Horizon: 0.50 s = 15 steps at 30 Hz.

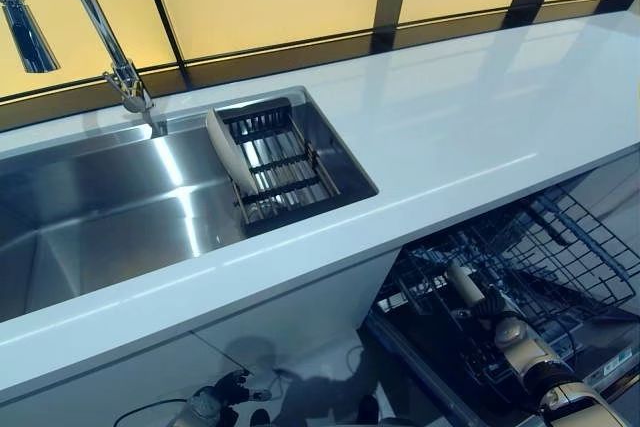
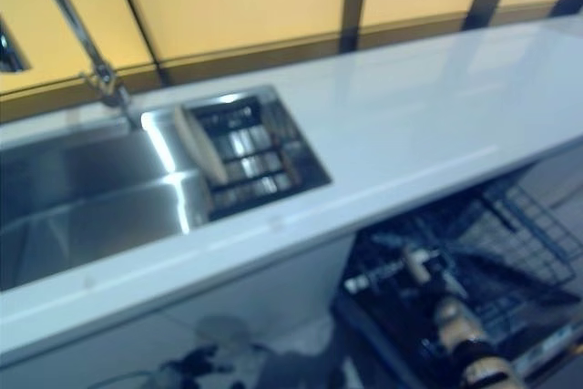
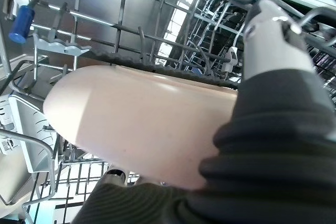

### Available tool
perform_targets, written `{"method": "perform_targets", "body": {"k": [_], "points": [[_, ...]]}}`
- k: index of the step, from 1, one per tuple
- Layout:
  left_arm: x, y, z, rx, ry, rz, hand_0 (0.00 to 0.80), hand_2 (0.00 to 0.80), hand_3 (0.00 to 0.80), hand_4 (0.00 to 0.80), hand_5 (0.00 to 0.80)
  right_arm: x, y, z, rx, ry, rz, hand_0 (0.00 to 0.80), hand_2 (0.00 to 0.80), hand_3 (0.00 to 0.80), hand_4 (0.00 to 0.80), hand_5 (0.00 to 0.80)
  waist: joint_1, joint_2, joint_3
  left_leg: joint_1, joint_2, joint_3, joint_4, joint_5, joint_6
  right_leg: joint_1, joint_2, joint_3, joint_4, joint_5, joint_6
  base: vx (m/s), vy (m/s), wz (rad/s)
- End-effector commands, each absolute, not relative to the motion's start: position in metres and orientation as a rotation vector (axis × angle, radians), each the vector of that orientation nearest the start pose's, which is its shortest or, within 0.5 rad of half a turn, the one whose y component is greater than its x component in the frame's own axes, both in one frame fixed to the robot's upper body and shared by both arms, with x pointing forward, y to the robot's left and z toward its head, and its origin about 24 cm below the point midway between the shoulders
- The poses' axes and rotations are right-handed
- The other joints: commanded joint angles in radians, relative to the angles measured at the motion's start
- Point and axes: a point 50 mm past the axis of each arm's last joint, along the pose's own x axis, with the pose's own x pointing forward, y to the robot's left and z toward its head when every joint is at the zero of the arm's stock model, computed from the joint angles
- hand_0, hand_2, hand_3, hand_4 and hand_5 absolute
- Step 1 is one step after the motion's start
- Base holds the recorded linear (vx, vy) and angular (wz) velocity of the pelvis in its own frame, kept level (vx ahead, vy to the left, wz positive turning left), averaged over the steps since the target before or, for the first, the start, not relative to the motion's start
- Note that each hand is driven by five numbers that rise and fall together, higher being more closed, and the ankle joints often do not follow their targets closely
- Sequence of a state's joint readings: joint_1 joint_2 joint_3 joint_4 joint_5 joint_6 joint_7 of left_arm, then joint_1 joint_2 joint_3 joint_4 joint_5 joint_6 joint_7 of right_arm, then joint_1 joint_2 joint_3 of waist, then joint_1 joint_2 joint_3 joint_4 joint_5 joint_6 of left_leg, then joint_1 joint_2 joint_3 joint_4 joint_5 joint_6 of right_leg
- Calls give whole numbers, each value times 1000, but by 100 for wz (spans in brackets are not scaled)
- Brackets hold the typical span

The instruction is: Take plates into dishwasher

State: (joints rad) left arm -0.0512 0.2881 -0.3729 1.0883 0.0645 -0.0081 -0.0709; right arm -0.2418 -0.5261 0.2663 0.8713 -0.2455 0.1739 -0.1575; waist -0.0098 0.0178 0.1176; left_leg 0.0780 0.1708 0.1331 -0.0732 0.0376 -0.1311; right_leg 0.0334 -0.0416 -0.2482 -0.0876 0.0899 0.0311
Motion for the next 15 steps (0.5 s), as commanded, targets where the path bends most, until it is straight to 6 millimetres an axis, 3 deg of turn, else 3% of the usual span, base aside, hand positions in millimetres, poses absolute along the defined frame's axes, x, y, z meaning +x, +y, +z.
{"method": "perform_targets", "body": {"k": [1,9,15], "points": [[153,218,-143,564,1037,-316,0,0,0,0,0,255,-285,-48,-953,687,-110,0,0,0,0,0,7,-64,5,-30,-60,45,-14,23,76,27,0,61,15,-59,21,0,0,0],[151,220,-143,551,1038,-294,0,0,0,0,0,270,-285,-20,-941,542,-179,0,0,0,0,0,-6,-67,6,-22,-60,51,-14,20,75,31,1,68,15,-55,23,0,0,0],[141,223,-145,522,1053,-243,0,0,0,0,0,275,-275,34,-855,225,-282,0,0,0,0,0,-44,-68,13,-16,-58,71,-14,16,79,23,3,87,18,-53,26,-9,11,-2]]}}
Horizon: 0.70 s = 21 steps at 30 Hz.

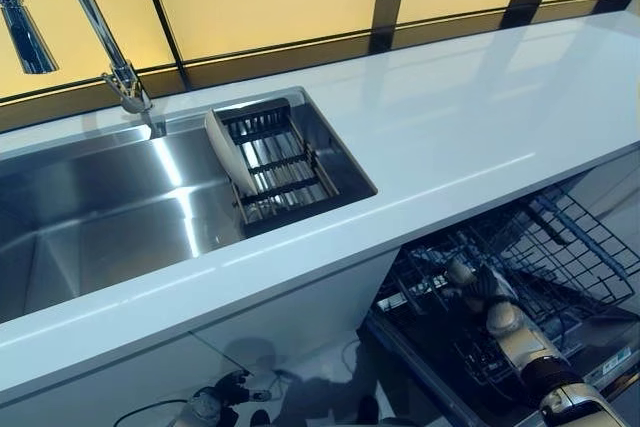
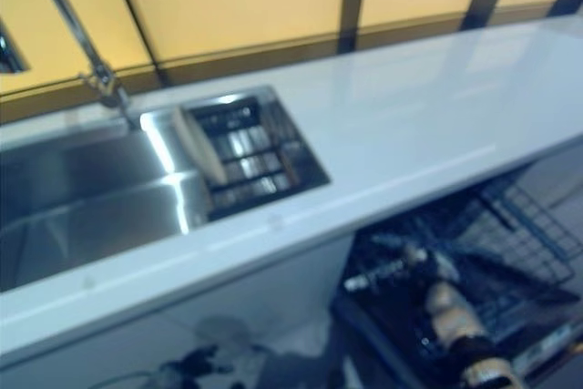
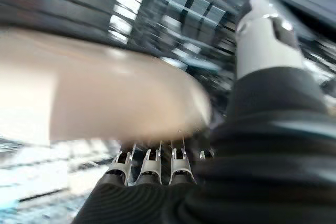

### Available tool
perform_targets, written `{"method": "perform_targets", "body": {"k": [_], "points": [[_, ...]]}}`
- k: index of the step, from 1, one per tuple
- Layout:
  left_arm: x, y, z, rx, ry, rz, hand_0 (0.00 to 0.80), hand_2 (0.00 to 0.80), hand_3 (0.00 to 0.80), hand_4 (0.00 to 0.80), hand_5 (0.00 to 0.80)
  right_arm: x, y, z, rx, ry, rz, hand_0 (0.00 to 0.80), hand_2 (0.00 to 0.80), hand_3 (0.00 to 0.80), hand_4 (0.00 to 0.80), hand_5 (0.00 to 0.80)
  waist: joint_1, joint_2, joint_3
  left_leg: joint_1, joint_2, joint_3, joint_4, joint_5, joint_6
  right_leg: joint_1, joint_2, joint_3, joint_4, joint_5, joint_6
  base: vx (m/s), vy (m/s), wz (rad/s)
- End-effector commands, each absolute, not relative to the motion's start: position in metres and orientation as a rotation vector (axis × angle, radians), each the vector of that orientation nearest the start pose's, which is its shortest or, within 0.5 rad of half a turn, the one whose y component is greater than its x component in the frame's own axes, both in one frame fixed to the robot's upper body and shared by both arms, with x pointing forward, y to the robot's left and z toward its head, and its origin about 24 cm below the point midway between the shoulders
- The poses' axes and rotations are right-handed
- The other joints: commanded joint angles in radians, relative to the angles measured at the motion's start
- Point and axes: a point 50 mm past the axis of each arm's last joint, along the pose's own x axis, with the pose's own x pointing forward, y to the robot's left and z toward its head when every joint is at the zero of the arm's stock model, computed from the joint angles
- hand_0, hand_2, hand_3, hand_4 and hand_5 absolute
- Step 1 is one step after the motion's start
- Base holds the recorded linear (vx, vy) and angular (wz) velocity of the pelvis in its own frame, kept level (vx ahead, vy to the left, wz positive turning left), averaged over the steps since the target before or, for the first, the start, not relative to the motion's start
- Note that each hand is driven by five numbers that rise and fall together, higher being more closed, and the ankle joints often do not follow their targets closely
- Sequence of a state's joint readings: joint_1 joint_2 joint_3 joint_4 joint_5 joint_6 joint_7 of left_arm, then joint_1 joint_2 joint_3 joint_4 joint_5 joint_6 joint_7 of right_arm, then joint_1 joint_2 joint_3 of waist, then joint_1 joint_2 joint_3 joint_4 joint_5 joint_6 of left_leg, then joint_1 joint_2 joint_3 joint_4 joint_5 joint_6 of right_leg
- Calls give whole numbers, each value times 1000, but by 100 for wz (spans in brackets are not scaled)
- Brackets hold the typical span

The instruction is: Take plates into dishwasher

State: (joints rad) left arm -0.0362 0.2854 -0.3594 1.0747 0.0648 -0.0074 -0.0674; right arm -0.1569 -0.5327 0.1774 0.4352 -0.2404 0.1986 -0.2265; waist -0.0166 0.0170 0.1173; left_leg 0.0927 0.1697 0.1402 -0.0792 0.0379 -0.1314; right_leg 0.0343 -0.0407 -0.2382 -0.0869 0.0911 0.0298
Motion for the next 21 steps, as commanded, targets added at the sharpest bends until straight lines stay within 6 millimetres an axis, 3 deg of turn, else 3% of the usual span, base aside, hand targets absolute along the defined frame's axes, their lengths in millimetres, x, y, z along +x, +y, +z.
{"method": "perform_targets", "body": {"k": [1,6,13,18,21], "points": [[139,223,-145,519,1054,-240,0,0,0,0,0,274,-274,38,-849,189,-290,0,0,0,0,0,-40,-67,13,-30,-57,66,-8,15,80,22,2,80,18,-54,28,-12,21,-9],[133,225,-147,495,1061,-212,0,0,0,0,0,268,-281,76,-825,-13,-322,0,0,0,0,0,-68,-70,9,-22,-55,88,-8,8,81,21,3,92,15,-55,30,-7,20,-7],[125,226,-149,472,1070,-179,0,0,0,0,0,258,-290,112,-773,-121,-322,0,0,0,0,0,-94,-72,-1,-12,-51,113,-8,2,79,26,3,102,9,-57,31,0,8,-6],[121,230,-150,445,1076,-137,0,0,0,0,0,248,-286,135,-561,-240,-291,0,0,0,0,0,-115,-72,-6,-10,-48,123,-8,2,76,25,3,115,8,-57,30,-12,-4,-5],[120,231,-150,425,1076,-113,0,0,0,0,0,240,-268,158,-372,-434,-217,0,0,0,0,0,-125,-68,-3,-8,-45,125,-8,4,76,23,3,120,12,-60,27,-51,-30,-1]]}}
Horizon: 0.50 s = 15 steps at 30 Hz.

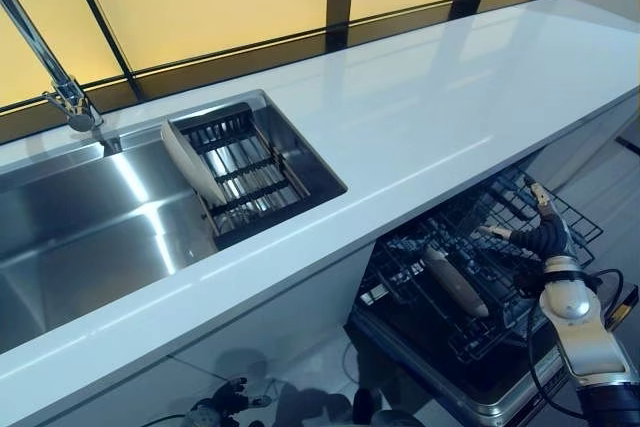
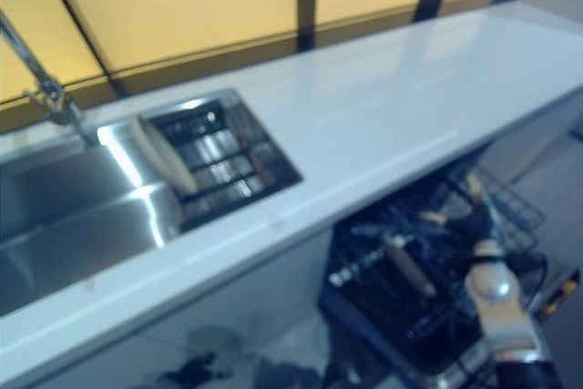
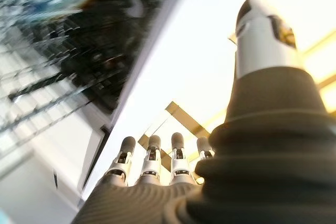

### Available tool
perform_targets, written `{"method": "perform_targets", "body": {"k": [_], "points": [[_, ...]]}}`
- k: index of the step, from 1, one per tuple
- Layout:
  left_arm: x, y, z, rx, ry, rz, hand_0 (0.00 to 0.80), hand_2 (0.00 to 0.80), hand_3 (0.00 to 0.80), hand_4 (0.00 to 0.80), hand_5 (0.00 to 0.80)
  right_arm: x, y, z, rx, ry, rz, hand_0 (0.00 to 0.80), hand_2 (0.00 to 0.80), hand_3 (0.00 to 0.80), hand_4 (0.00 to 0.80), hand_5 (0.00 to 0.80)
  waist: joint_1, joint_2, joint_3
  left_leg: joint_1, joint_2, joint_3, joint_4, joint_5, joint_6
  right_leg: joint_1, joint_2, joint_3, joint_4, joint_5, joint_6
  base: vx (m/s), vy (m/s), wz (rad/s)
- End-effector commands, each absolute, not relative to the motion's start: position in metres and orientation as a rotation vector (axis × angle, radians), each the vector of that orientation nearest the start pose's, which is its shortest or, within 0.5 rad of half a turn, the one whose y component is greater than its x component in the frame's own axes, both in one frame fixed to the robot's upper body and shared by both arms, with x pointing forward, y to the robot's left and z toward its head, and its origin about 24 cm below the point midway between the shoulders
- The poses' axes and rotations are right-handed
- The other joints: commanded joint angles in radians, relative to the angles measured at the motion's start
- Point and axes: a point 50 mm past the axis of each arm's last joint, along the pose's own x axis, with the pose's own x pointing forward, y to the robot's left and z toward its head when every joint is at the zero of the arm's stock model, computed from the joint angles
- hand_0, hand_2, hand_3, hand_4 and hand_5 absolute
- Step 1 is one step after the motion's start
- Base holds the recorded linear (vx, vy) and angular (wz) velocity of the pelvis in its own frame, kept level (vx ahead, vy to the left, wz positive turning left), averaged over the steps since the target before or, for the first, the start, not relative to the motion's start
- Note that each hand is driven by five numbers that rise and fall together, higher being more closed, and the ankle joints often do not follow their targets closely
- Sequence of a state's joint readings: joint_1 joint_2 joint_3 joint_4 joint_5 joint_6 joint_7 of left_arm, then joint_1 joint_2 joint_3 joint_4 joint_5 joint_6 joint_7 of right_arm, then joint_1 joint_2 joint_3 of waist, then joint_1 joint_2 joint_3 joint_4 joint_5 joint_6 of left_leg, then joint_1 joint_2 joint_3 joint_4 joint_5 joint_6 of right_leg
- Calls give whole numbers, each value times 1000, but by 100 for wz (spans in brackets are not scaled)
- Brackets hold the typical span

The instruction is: Take plates into dishwasher

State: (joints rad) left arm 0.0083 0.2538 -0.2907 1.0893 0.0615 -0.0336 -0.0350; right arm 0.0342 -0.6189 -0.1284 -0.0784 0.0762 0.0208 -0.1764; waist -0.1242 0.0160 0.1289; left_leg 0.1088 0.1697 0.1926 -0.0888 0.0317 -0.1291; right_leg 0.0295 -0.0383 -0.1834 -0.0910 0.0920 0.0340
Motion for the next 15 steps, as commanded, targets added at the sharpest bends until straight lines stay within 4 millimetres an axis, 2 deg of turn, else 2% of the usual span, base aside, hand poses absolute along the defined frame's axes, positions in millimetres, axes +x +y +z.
{"method": "perform_targets", "body": {"k": [1,2,3,5,8,12,15], "points": [[121,230,-150,421,1075,-110,0,0,0,0,0,237,-260,167,-318,-511,-180,0,0,0,0,0,-17,-65,-14,-24,-44,72,2,11,74,27,1,65,17,-61,22,-53,-32,-1],[121,229,-150,417,1074,-108,0,0,0,0,0,235,-255,174,-277,-570,-151,0,0,0,0,0,-16,-63,-14,-25,-44,71,2,12,74,26,1,65,18,-62,21,-67,-34,-1],[122,227,-151,409,1071,-103,0,0,0,0,0,230,-244,192,-177,-700,-75,0,0,0,0,0,-11,-60,-14,-25,-43,68,2,12,73,28,1,62,17,-64,20,-61,-26,-1],[123,225,-151,408,1069,-107,0,0,0,0,0,228,-231,212,-61,-829,34,0,0,0,0,0,-2,-56,-18,-27,-42,64,2,13,69,32,1,58,15,-68,17,-44,-13,0],[126,222,-151,407,1066,-116,0,0,0,0,0,230,-211,239,54,-955,176,0,0,0,0,0,18,-52,-26,-33,-40,55,2,18,61,43,-2,50,11,-73,13,0,0,0],[128,217,-152,406,1069,-135,0,0,0,0,0,242,-183,266,137,-986,326,0,0,0,0,0,56,-50,-38,-41,-44,31,5,23,54,58,-10,29,8,-80,5,20,27,5],[128,214,-153,407,1079,-141,0,0,0,0,0,255,-161,275,90,-938,367,0,0,0,0,0,87,-52,-45,-48,-52,13,5,25,51,68,-17,2,6,-85,2,31,59,22]]}}
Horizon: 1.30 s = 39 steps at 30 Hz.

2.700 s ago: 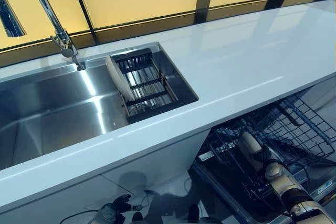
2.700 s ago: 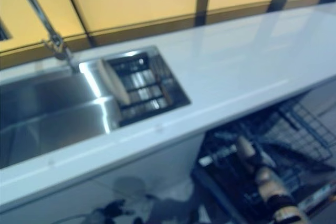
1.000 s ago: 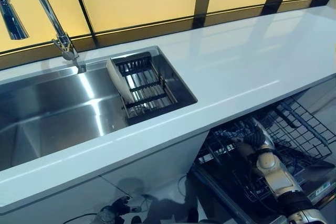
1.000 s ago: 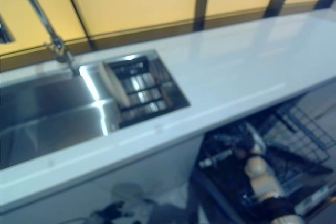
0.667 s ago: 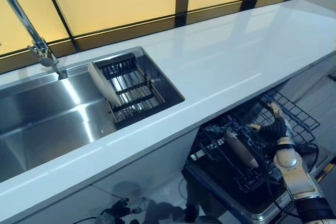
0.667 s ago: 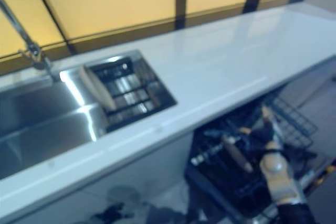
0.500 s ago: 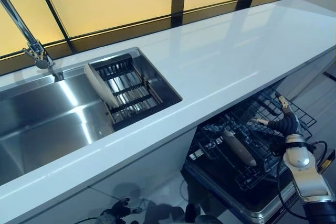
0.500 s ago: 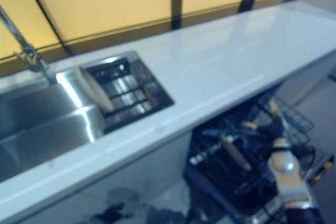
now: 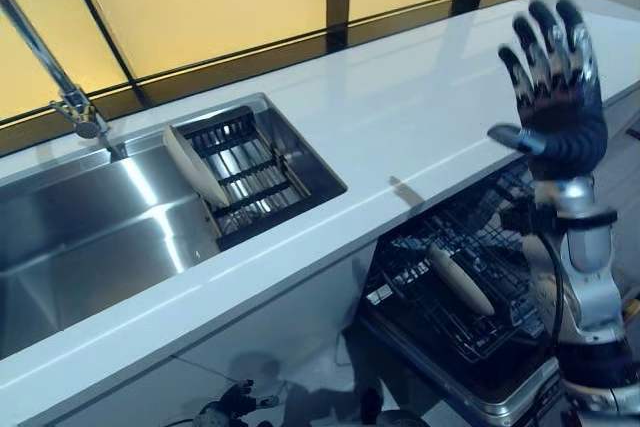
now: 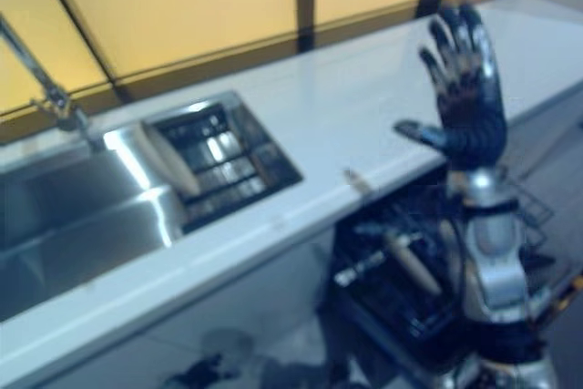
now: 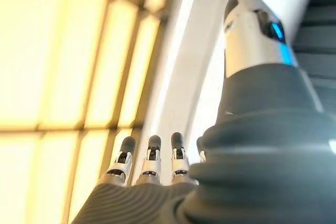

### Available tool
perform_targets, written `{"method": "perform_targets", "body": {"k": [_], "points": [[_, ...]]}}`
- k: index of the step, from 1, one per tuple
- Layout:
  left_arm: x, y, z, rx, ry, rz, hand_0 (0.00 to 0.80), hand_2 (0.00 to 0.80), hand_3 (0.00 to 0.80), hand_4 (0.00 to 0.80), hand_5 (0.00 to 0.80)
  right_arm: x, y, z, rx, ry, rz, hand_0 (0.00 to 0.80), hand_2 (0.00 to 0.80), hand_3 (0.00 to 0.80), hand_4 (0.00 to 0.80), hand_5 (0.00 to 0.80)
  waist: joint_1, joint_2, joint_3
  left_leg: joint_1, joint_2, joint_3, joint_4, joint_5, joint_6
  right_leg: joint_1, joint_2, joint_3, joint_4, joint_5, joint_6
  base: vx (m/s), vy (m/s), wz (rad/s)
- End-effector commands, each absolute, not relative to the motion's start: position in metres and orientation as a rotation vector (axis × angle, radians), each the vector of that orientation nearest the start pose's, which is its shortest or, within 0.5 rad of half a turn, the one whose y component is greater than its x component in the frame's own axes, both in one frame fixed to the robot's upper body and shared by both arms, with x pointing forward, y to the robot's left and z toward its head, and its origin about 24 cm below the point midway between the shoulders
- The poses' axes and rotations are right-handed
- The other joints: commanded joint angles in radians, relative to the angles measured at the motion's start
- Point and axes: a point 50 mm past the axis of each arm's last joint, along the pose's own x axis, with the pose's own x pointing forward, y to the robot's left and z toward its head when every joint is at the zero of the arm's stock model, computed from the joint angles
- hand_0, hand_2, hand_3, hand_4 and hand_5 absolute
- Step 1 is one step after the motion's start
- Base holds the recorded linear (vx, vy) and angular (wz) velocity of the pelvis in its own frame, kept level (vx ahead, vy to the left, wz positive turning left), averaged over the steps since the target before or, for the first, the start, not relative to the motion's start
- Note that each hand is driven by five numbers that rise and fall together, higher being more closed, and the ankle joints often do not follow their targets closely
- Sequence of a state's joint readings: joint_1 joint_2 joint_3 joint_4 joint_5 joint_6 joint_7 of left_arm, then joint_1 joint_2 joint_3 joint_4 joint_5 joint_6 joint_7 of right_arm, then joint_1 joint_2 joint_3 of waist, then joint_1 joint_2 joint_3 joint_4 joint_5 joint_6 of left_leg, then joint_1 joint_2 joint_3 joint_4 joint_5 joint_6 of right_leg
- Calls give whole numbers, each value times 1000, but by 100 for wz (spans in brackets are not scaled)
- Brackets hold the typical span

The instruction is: Take plates into dishwasher

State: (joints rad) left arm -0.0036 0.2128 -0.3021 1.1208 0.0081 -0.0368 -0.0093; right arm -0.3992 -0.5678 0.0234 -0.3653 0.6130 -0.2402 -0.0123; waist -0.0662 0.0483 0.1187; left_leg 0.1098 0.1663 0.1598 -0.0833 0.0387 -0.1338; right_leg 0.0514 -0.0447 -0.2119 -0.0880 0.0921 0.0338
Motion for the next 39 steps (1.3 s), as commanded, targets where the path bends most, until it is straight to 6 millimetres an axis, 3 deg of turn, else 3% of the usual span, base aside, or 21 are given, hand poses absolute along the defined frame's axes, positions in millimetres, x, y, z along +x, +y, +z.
{"method": "perform_targets", "body": {"k": [1,9,16,25,39], "points": [[127,214,-153,409,1083,-143,0,0,0,0,0,258,-155,277,77,-924,376,0,0,0,0,0,36,-86,-37,-50,-52,40,-2,18,56,48,-13,21,3,-86,2,30,67,20],[121,214,-156,403,1100,-124,0,0,0,0,0,287,-120,267,13,-738,360,0,0,0,0,0,99,-95,-43,-50,-93,-13,-4,10,74,65,-37,-42,23,-98,4,56,114,28],[123,212,-155,412,1101,-122,0,0,0,0,0,303,-113,269,79,-714,169,0,0,0,0,0,148,-95,-45,-36,-143,-61,-4,-13,109,81,-81,-74,64,-104,24,94,165,25],[128,220,-153,448,1110,-124,0,0,0,0,0,335,-119,266,77,-598,0,0,0,0,0,0,218,-97,-47,-33,-195,-108,3,-21,159,68,-150,-105,167,-85,52,94,173,16],[128,227,-152,497,1137,-151,0,0,0,0,0,368,-139,262,140,-388,-95,0,0,0,0,0,265,-107,-49,-46,-229,-152,-4,-27,180,47,-217,-159,230,4,77,35,67,19]]}}
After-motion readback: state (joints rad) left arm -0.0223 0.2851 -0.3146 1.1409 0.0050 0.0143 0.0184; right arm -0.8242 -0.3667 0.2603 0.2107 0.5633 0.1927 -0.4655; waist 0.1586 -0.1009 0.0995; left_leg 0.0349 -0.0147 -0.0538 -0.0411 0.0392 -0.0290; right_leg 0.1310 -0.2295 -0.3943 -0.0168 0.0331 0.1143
